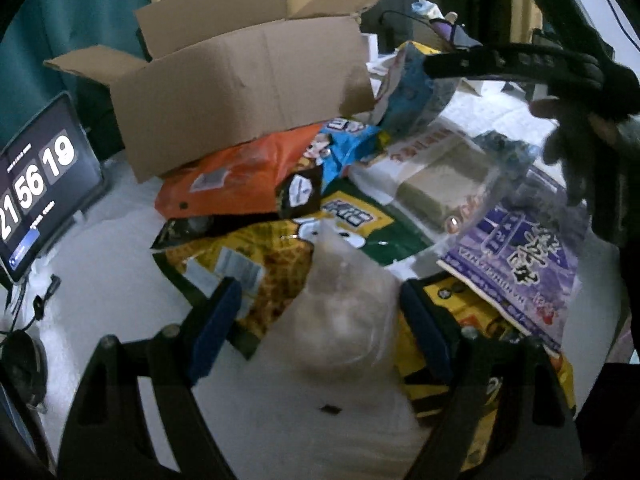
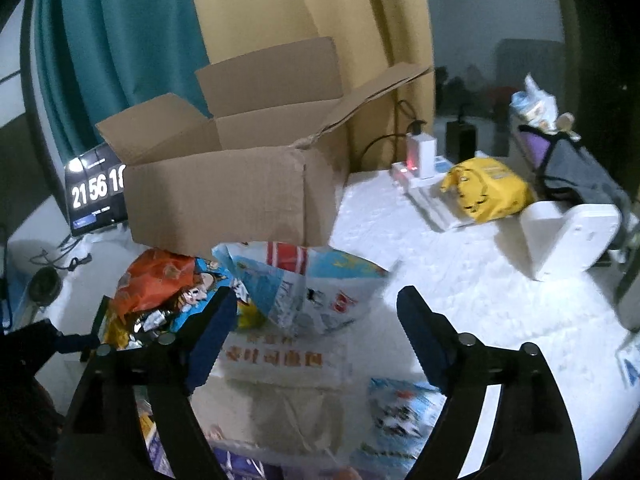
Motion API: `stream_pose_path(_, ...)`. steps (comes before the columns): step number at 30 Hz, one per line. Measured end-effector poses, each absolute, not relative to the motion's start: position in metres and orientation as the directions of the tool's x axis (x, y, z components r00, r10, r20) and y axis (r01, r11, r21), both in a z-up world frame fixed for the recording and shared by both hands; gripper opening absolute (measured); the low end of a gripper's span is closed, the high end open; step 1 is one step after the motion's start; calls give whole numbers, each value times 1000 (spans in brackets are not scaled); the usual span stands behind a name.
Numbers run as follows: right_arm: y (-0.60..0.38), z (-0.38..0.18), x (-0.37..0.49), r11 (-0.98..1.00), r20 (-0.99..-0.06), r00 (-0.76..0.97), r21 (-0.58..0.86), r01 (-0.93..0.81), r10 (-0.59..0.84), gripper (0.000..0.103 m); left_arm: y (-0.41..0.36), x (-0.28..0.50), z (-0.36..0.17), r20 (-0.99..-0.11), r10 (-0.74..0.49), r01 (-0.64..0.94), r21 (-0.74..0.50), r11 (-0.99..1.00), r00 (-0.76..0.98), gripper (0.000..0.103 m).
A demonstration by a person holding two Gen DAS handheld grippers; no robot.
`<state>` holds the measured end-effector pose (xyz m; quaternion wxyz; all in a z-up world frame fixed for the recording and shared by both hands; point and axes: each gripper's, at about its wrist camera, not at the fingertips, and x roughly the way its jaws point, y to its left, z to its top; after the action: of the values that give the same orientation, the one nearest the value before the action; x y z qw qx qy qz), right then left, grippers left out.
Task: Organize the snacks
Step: 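Grasp a clear bread bag with the left gripper while the right gripper grasps the blue-white bag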
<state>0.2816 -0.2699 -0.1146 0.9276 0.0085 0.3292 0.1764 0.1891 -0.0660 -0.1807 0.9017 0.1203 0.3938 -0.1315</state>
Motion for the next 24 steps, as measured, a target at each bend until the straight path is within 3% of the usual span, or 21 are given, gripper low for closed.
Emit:
stream_pose_path(5,-258,-124,300,941,-632,704,133,-312,323,89,-60,187,-182,-722,-115,286,118,951,683,58)
stream_pose_path(9,-259,-126,308,947,-634,709,132,-292,308,89,-53,185,-180,-709,-131,270,87,959,693,48)
stream_pose_path(11,-260,-125,309,950,-629,717,126,-286,300,81,-49,186,-178,-708,-141,264,67,962,692,47)
stream_pose_path(13,-260,-123,308,952,-624,725,112,-286,291,66,-44,186,-176,-707,-157,256,36,966,689,46)
stream_pose_path(18,-260,-114,298,948,-607,739,83,-307,293,50,-42,182,-171,-705,-166,242,8,970,689,45)
stream_pose_path(24,-264,-93,284,949,-572,769,57,-310,285,44,-37,177,-165,-704,-174,238,-7,971,688,45)
